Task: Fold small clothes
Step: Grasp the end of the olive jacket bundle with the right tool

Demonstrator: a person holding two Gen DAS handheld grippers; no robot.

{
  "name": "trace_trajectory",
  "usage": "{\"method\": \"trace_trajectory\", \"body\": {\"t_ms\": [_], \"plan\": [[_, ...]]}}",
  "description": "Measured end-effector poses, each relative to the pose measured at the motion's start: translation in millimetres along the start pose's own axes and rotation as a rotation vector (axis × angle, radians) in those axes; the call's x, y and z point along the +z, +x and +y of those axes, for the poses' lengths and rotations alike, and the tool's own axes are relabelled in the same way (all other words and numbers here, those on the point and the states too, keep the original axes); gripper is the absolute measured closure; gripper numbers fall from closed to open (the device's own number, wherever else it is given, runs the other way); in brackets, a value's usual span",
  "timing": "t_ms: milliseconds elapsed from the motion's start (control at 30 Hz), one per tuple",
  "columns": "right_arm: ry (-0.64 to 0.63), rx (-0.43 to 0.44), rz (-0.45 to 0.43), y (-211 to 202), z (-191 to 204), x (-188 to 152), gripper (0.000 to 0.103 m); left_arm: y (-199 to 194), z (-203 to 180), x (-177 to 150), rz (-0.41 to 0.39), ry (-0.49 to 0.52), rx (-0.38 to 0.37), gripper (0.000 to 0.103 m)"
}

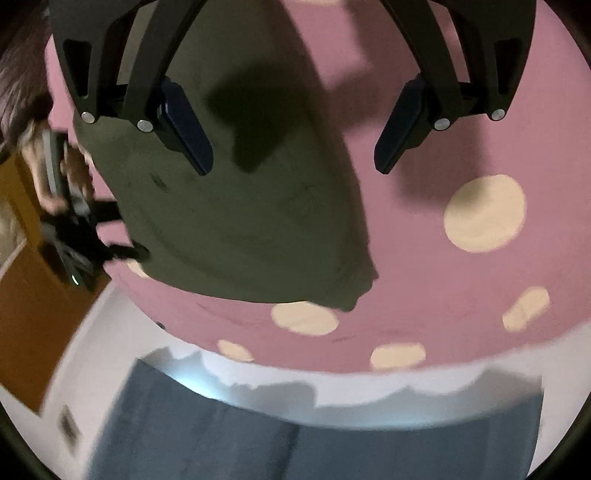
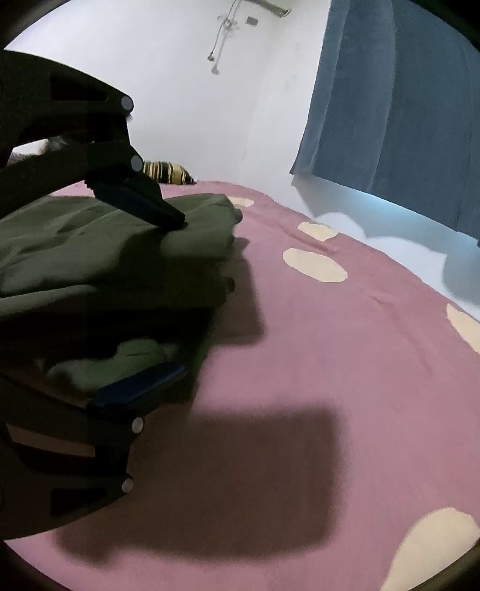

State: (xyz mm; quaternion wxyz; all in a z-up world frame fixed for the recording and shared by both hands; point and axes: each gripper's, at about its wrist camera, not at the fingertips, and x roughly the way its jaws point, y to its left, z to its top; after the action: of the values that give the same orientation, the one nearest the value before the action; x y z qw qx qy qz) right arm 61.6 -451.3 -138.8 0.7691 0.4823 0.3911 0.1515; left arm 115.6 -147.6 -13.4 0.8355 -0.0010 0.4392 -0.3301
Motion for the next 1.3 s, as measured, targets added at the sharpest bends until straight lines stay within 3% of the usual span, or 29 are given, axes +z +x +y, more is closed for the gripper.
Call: {"method": "trace_trajectory", "body": {"t_ms": [167, 200, 233, 267, 300, 600, 767, 867, 933, 1000, 1167, 1300], "plan": [[-0.013, 0.016, 0.048, 11.7, -5.7, 7.3, 0.026, 33.9, 36.5, 12.3, 0.068, -0.152, -0.065, 0.015], [-0.027, 0.009, 0.055, 13.7, -4.7, 7.5, 0.034, 37.5, 38.0, 11.6, 0.078, -0.155, -0.068, 0.015], [-0.052, -0.010, 0.060, 16.1, -3.2, 7.5, 0.052, 40.2, 38.7, 11.9, 0.082, -0.153, -0.066, 0.015], [-0.061, -0.019, 0.069, 18.0, -3.0, 7.5, 0.061, 41.8, 38.4, 12.1, 0.081, -0.146, -0.061, 0.015], [-0.061, -0.011, 0.082, 21.0, -4.3, 6.9, 0.077, 44.5, 37.1, 11.9, 0.081, -0.134, -0.041, 0.015], [-0.058, -0.019, 0.078, 27.2, -12.1, 2.7, 0.084, 57.4, 37.2, 5.1, 0.072, -0.117, 0.010, 0.017], [-0.035, 0.015, 0.067, 28.8, -9.2, 6.0, 0.081, 56.1, 38.4, 10.8, 0.066, -0.125, -0.003, 0.016], [0.000, 0.029, 0.046, 16.7, -9.4, 2.6, 0.063, 45.9, 44.2, 11.4, 0.094, -0.174, -0.074, 0.017], [-0.008, 0.042, 0.046, 5.2, -5.6, -5.6, 0.037, 30.3, 46.3, 5.0, 0.096, -0.206, -0.126, 0.016], [-0.031, 0.051, 0.030, -14.6, 0.8, -21.0, 0.030, 10.8, 41.8, -5.9, 0.089, -0.200, -0.158, 0.015], [-0.045, 0.040, 0.007, -56.2, -1.2, -75.4, 0.027, -30.0, 23.0, -48.0, 0.058, -0.187, -0.217, 0.014], [-0.019, 0.057, 0.007, -69.2, -9.3, -115.7, 0.027, -42.3, 8.2, -85.7, 0.073, -0.234, -0.274, 0.014]]}}
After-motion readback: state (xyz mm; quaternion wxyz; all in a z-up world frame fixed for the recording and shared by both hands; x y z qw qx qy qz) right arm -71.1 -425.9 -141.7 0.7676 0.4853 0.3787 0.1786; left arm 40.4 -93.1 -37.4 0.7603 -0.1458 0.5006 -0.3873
